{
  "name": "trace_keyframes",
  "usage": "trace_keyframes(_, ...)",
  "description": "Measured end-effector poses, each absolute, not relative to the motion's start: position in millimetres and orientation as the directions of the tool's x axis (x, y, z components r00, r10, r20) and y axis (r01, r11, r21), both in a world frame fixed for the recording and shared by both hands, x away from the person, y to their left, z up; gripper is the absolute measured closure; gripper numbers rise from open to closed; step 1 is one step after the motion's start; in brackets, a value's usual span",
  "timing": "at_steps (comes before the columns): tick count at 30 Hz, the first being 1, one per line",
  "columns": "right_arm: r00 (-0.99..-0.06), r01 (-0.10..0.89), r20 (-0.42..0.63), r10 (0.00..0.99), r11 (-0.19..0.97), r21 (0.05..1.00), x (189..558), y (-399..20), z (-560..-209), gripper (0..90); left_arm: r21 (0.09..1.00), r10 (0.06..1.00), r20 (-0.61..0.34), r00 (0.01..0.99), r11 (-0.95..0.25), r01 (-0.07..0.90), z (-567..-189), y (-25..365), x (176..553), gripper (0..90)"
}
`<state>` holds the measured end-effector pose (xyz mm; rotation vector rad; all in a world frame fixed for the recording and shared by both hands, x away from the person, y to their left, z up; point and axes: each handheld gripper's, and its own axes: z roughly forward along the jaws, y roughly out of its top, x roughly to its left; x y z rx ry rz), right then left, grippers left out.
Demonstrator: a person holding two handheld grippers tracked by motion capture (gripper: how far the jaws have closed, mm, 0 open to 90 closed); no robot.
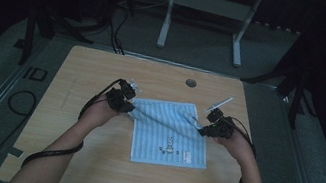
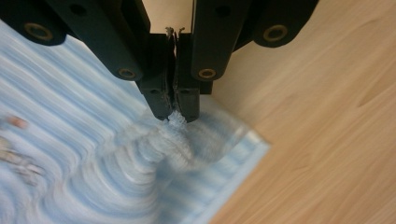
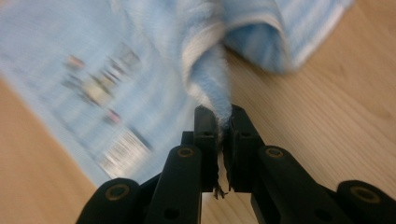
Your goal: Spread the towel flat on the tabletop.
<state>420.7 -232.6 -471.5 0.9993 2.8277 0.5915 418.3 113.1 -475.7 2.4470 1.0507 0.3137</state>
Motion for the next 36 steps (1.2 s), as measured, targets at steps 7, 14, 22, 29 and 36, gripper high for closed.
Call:
trace_keyframes(7,-0.756,0.629,0.085,0.648,0.686,0.365,429,-235,-488,85.6,0.463,0.742,0.028,0.67,-0.604,0.649,-495,110,429,84.7)
trace_keyframes(14,-0.693,0.68,0.041,0.72,0.634,0.369,434,-246,-489,66.2,0.482,0.787,0.037,0.615,-0.553,0.68,-487,120,427,52.7)
trace_keyframes(22,-0.729,0.643,0.039,0.683,0.664,0.382,411,-250,-488,61.7,0.486,0.714,-0.015,0.7,-0.607,0.629,-479,122,391,47.8)
trace_keyframes(29,-0.774,0.601,0.04,0.631,0.715,0.356,386,-238,-505,60.6,0.437,0.575,-0.07,0.815,-0.717,0.543,-498,93,347,47.7)
trace_keyframes(36,-0.8,0.566,0.004,0.6,0.753,0.336,370,-227,-521,60.8,0.408,0.527,-0.065,0.848,-0.761,0.504,-527,71,334,47.7)
